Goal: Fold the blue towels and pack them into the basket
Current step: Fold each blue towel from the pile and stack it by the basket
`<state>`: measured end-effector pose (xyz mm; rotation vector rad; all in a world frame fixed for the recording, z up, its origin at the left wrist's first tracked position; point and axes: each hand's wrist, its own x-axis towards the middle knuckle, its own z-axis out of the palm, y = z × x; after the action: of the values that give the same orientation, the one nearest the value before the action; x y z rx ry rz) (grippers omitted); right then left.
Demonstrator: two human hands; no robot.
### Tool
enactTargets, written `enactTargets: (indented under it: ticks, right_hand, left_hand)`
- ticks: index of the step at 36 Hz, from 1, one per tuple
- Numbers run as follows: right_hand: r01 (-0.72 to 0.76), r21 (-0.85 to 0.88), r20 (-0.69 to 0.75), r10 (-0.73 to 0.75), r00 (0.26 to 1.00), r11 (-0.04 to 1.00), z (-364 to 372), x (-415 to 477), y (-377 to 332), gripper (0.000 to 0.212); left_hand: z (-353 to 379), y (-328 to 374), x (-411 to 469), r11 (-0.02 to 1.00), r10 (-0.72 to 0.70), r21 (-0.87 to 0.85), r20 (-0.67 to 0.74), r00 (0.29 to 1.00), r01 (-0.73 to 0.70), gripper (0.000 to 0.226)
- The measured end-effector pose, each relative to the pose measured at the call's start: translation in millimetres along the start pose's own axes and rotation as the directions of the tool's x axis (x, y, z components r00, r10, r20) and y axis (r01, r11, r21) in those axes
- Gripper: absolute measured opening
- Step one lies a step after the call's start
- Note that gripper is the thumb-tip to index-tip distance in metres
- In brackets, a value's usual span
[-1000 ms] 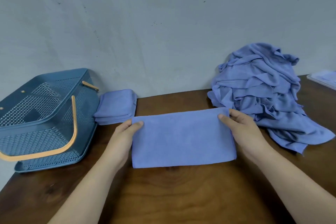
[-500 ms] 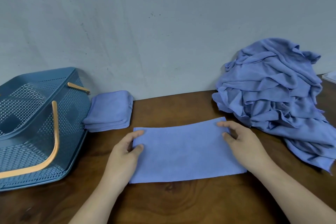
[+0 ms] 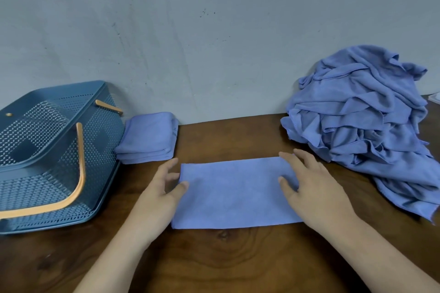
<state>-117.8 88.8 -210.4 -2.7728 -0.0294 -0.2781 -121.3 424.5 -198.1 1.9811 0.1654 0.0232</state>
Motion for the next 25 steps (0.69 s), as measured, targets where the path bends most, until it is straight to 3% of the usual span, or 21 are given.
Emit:
enactTargets:
  ticks: [3,6,10,15,18,21,25]
  right_hand:
    - [0.162,-0.065,-0.031,-0.164,0.986,0.985,4,-2,-8,0.056]
    - [0.304,0.011,0.092,-0.303,0.948,0.953,9,-4,-16,0.051]
    - [0.312,-0.016,0.298,-0.293,0.908,0.95,13,-8,-16,0.06]
    - [0.321,-0.059,0.34,-0.284,0.897,0.945,18,-7,-11,0.068]
    - [0.32,-0.057,0.347,-0.281,0.895,0.946,19,-7,-10,0.073]
    - [0.312,-0.056,0.347,-0.275,0.897,0.948,19,-8,-11,0.08]
    - [0.294,-0.049,0.349,-0.259,0.9,0.955,19,-8,-12,0.088]
  left_hand:
    - [-1,-4,-10,1.0,0.006,0.019,0.013,1.0,-0.006,0.052]
    - [4,-2,-19,0.995,0.057,0.081,0.003,0.998,-0.057,0.053]
    - [5,-6,-18,0.982,0.078,0.169,0.061,0.995,-0.087,0.049]
    - [1,-7,-16,0.978,0.045,0.201,0.034,0.998,-0.051,0.041]
    - [0,-5,-19,0.895,0.113,0.434,-0.005,0.994,-0.1,0.045]
    - [11,9,-22,0.723,0.273,0.664,-0.022,0.962,-0.19,0.044]
    - [54,35,-29,0.629,0.373,0.635,0.259,0.891,-0.448,0.047]
